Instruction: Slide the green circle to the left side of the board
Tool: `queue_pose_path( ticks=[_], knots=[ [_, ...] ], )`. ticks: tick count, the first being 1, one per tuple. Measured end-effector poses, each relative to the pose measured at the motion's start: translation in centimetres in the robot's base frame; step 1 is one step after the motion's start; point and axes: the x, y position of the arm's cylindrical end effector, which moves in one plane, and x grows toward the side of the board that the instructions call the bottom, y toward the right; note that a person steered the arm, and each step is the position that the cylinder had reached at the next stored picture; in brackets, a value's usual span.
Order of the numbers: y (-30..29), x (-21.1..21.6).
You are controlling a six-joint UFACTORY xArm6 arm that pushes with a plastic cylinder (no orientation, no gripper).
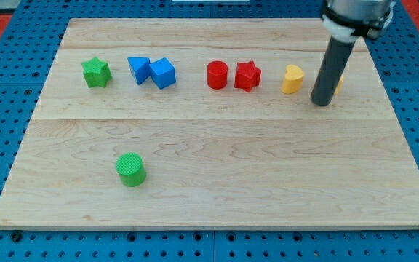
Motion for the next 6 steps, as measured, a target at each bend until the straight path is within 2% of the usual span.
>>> queue_pose_path(
  ticks=[1,2,3,5,6],
  knots=[
    [-7.0,8.3],
    [-17.5,11.5],
    [-27.3,11.1],
    [-32.1,11.9],
    [-37.0,10.3]
  ],
)
